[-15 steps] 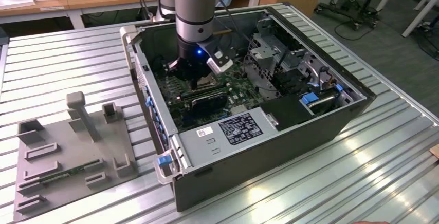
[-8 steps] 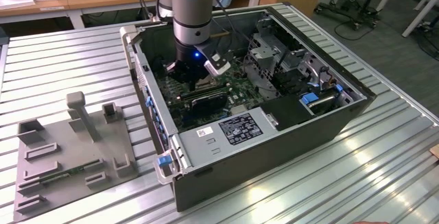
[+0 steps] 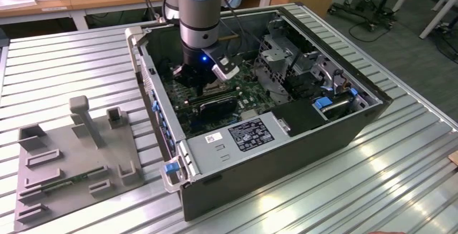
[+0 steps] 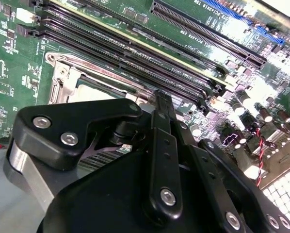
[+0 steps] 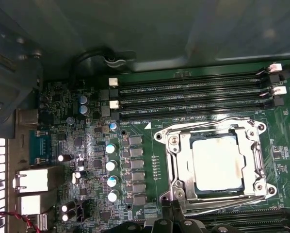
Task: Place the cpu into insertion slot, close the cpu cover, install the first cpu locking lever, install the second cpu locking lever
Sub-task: 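Install the second cpu locking lever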
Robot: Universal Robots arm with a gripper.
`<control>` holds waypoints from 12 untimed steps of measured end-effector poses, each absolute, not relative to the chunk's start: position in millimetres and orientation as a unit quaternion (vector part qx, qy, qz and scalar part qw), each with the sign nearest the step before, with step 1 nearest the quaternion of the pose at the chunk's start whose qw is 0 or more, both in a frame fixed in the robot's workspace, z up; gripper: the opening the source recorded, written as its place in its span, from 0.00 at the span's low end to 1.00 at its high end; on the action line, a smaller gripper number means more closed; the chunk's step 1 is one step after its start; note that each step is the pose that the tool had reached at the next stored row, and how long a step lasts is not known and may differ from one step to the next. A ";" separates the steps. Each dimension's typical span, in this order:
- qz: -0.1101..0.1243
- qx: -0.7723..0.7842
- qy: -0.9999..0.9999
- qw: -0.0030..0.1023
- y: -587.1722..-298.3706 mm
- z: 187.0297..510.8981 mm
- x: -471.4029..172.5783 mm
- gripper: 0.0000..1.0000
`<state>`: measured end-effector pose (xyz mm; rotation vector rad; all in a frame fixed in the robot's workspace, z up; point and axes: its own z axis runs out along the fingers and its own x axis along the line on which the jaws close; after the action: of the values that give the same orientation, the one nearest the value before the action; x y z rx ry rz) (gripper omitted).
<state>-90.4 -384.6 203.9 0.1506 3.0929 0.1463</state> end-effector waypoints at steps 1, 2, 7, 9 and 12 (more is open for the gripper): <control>0.047 0.049 0.997 0.021 -384.5 203.4 -90.4 0.11; 0.047 0.049 0.997 0.021 -384.5 202.9 -90.3 0.11; 0.050 0.049 0.997 0.021 -384.3 201.1 -90.4 0.11; 0.051 0.049 0.997 0.021 -384.3 201.0 -90.4 0.11; 0.054 0.049 0.997 0.020 -384.0 200.4 -90.4 0.11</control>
<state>-90.4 -384.0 200.4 0.1511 3.0925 0.1666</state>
